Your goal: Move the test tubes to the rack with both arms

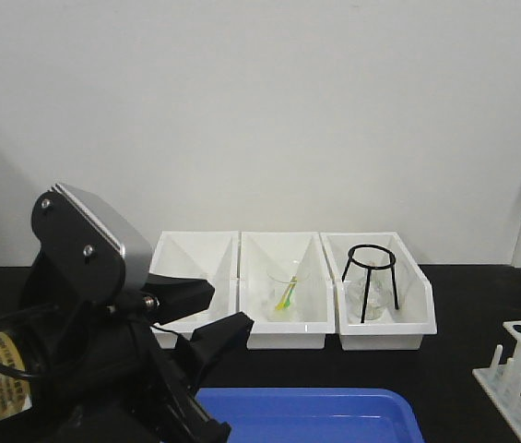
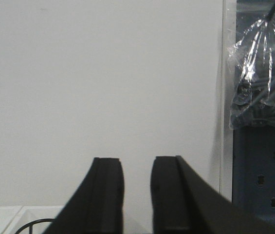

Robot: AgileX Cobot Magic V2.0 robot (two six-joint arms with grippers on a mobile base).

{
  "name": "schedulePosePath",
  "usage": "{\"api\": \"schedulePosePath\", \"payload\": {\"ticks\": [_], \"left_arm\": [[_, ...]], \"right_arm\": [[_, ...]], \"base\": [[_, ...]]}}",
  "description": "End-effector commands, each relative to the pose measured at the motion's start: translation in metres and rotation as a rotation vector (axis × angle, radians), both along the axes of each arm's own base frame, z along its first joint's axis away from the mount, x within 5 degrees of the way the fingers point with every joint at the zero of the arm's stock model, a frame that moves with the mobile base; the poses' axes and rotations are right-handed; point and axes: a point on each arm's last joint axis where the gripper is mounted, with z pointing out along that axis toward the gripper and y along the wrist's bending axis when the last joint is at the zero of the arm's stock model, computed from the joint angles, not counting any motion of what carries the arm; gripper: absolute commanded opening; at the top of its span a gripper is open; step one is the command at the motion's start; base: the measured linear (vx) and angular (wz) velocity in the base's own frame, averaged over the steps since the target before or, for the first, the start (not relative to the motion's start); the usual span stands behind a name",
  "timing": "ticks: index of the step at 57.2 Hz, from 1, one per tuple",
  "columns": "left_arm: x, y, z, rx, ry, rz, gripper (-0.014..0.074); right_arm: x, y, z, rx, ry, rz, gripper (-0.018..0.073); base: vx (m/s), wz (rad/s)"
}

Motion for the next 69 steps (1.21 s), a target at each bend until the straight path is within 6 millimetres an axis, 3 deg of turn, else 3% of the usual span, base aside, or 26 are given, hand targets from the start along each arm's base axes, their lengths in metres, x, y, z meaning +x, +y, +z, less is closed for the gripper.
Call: {"api": "schedulePosePath", "payload": {"ticks": [1, 4, 15, 25, 38, 57, 69], "left_arm": [[-0.005, 0.002, 0.018, -0.069, -0.038, -0.005, 0.0328], [-0.005, 0.003, 0.015, -0.041, -0.013, -0.002, 0.0274], [-0.007, 0.006, 0.003, 0.056, 0.078, 0.012, -0.0023], [-0.008, 0.007, 0.001, 0.063, 0.120, 0.015, -0.0022], [-0.009, 0.008, -0.002, 0.084, 0.149, 0.018, -0.0022], [-0.009, 0.008, -0.003, 0.091, 0.148, 0.016, -0.0020], [-0.008, 0.013, 0.000, 0.208, 0.023, -0.001, -0.0020]], "right_arm": [[-0.025, 0.010, 0.042, -0.041, -0.041, 0.028, 0.0059], [-0.037, 0.015, 0.052, -0.045, 0.006, 0.033, -0.0011], [-0.086, 0.029, 0.078, -0.027, 0.134, 0.025, -0.0011], [-0.118, 0.044, 0.094, -0.148, 0.125, 0.068, -0.0008], [-0.140, 0.053, 0.104, -0.176, 0.105, 0.081, -0.0007], [-0.144, 0.054, 0.105, -0.210, 0.100, 0.075, -0.0007], [-0.144, 0.054, 0.105, -0.211, 0.100, 0.075, -0.0007]], "base": [[0.00, 0.00], [0.00, 0.00], [0.00, 0.00], [0.00, 0.00], [0.00, 0.00], [0.00, 0.00], [0.00, 0.00]]}}
